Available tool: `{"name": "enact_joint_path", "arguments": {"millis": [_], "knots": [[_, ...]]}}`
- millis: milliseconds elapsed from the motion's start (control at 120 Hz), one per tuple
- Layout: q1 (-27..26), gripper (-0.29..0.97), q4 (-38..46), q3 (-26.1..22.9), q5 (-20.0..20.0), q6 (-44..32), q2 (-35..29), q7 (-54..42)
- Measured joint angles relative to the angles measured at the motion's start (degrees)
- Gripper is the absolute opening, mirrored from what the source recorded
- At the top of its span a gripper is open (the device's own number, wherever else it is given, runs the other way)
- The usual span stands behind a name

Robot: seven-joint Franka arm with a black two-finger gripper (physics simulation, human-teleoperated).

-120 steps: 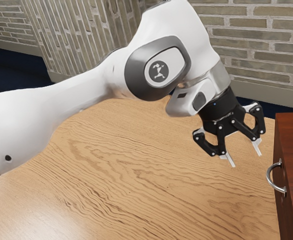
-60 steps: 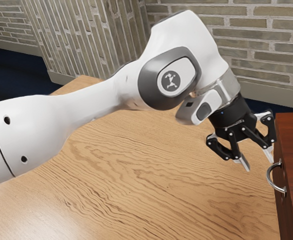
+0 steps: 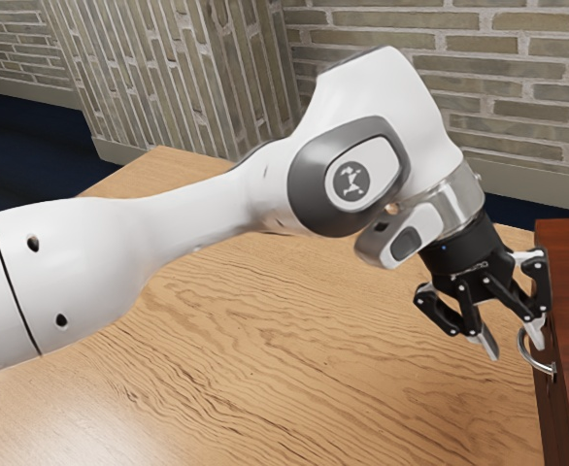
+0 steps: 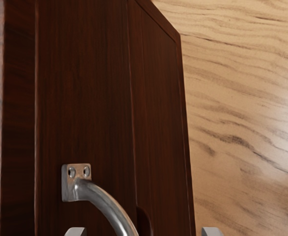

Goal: Pull the drawer handle with one arm to open the drawer

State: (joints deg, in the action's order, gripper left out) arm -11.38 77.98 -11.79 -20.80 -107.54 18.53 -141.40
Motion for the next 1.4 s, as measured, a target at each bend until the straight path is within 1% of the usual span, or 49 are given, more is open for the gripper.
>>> {"name": "enact_joint_path", "arguments": {"millis": [325,392,442,558,725,967,1400], "knots": [[-0.1,0.21,0.7,0.1,-0.5,-0.4,1.1,-1.9],[-0.1,0.17,1.1,0.1,-0.6,-0.6,1.3,-2.2],[0.1,0.10,1.6,0.1,-0.6,-0.8,1.1,-2.3],[1.0,0.00,4.9,0.4,-0.5,-1.0,-1.8,-2.7],[3.6,-0.06,9.7,0.4,-0.5,-1.3,-5.9,-3.2],[6.6,-0.09,17.6,0.5,-0.3,-2.0,-12.5,-3.8],[11.0,-0.07,28.0,0.5,0.0,-4.4,-21.1,-4.6]]}}
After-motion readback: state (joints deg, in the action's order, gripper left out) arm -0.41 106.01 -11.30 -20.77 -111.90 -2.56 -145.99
